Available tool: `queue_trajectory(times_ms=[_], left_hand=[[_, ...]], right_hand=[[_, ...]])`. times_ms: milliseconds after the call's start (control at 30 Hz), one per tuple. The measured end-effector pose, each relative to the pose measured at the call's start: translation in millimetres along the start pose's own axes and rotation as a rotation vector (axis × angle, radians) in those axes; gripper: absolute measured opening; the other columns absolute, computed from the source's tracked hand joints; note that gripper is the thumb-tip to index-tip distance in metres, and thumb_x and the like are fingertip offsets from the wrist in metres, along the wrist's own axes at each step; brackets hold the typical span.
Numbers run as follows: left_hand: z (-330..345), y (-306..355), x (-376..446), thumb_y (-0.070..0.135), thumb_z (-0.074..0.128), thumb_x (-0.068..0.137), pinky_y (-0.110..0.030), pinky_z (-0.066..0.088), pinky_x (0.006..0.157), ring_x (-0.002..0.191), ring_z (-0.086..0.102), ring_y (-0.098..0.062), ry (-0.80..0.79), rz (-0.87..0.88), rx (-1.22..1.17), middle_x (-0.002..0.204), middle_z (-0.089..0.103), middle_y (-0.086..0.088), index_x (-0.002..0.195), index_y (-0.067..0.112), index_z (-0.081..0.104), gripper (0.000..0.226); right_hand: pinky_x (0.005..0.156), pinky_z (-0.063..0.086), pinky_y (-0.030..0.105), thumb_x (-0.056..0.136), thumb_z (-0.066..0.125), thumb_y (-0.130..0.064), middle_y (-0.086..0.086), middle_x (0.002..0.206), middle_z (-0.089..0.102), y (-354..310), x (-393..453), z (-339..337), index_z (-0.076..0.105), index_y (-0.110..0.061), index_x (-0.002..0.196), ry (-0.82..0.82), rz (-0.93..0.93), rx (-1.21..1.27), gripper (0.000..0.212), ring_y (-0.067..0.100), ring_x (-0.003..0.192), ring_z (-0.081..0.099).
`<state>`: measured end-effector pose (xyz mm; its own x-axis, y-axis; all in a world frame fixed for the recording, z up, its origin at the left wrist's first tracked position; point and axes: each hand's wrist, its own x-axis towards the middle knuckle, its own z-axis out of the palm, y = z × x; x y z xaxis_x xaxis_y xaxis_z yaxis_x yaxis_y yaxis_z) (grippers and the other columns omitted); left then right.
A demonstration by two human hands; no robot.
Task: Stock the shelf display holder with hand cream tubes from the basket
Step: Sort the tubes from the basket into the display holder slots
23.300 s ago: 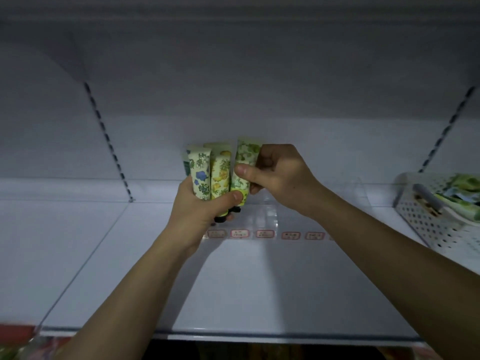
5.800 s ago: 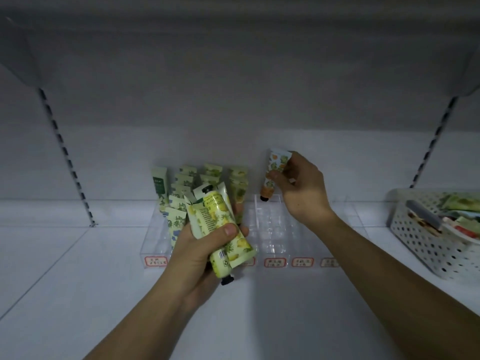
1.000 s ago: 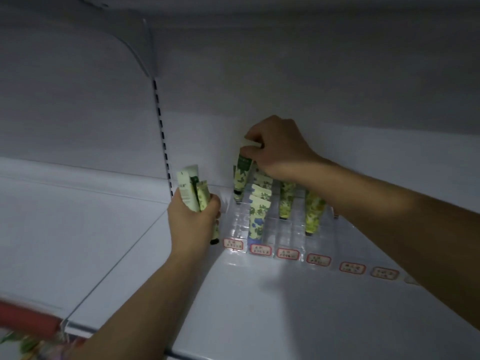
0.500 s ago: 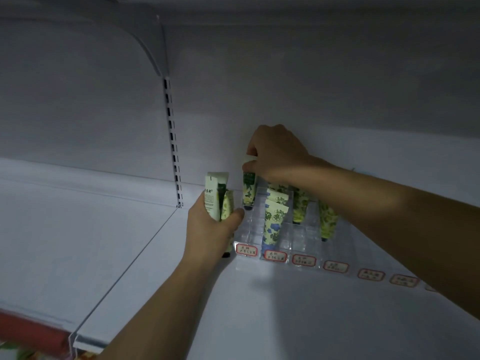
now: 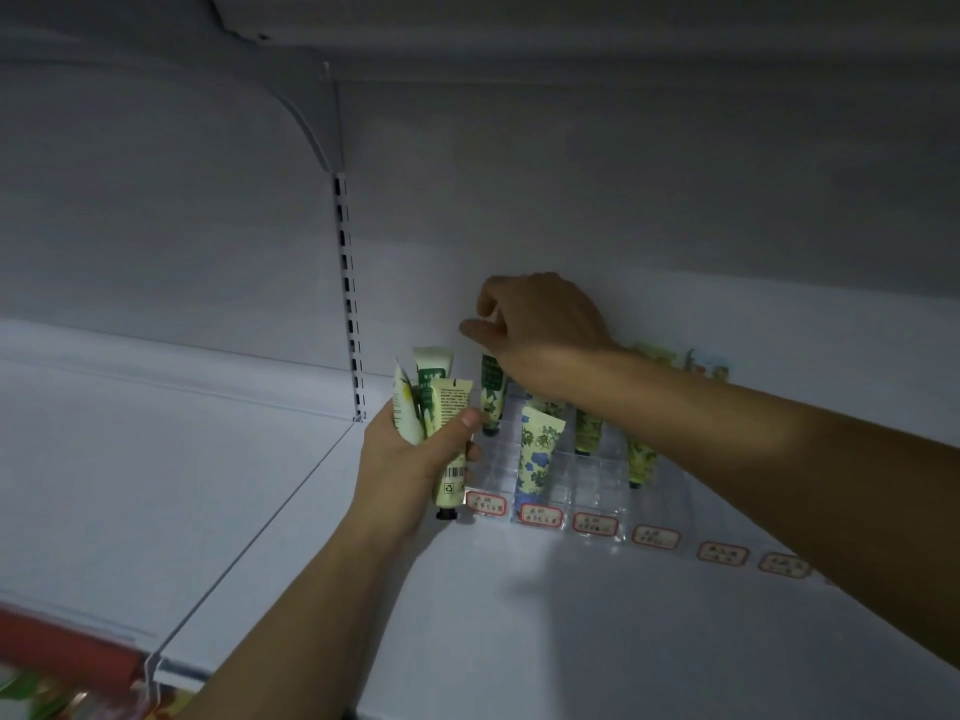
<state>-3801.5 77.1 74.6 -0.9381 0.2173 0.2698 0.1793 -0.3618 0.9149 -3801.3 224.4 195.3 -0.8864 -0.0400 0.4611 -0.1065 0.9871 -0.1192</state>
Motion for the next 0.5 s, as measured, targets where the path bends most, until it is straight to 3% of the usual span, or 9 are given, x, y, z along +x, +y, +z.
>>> queue_trajectory(times_ms=[33,100,200,367,500], left_hand=[[0.1,0.3,-0.6,0.006,0.074,0.087,-0.032,0.053,0.055,0.066,0.065,-0.024,-0.018,0.002,0.002,0.078,0.07,-0.01,0.097,0.007,0.066,0.013],[0.5,-0.2,-2.0,0.002,0.073,0.087,-0.032,0.053,0.055,0.065,0.065,-0.023,-0.055,0.012,0.021,0.077,0.07,-0.009,0.096,0.007,0.066,0.012],[0.5,-1.7,-4.0,-0.002,0.071,0.088,-0.03,0.052,0.056,0.066,0.068,-0.019,-0.114,0.037,0.062,0.078,0.072,-0.006,0.099,0.005,0.066,0.014],[-1.8,2.7,-2.0,-0.001,0.071,0.086,-0.03,0.05,0.051,0.063,0.062,-0.021,-0.053,0.028,0.054,0.092,0.072,-0.02,0.107,0.0,0.063,0.022],[-3.8,1.9,2.3,-0.002,0.067,0.087,-0.025,0.045,0.045,0.05,0.054,-0.02,0.101,-0.048,-0.019,0.075,0.069,-0.015,0.094,-0.002,0.062,0.009]], right_hand=[[0.079,0.051,0.031,0.098,0.055,-0.05,-0.003,0.099,0.068,-2.2,-3.0,-3.7,0.067,-0.019,0.108,0.035,-0.008,0.105,0.034,0.014,0.089,0.063],[0.077,0.049,0.025,0.097,0.058,-0.051,-0.008,0.099,0.069,-7.6,-6.4,-11.7,0.072,-0.022,0.109,-0.087,-0.013,0.307,0.035,0.006,0.089,0.063],[0.073,0.048,0.014,0.093,0.069,-0.04,-0.007,0.102,0.074,-10.5,-6.4,-13.7,0.076,-0.02,0.109,-0.3,-0.073,0.274,0.027,0.002,0.09,0.066],[0.06,0.039,0.002,0.09,0.074,-0.032,-0.01,0.086,0.069,4.4,1.6,-22.9,0.077,-0.016,0.099,-0.063,-0.021,0.318,0.018,-0.008,0.076,0.06],[0.059,0.039,0.0,0.091,0.073,-0.028,-0.013,0.077,0.062,14.4,2.3,-30.6,0.077,-0.013,0.095,0.037,-0.001,0.28,0.016,-0.007,0.073,0.058]])
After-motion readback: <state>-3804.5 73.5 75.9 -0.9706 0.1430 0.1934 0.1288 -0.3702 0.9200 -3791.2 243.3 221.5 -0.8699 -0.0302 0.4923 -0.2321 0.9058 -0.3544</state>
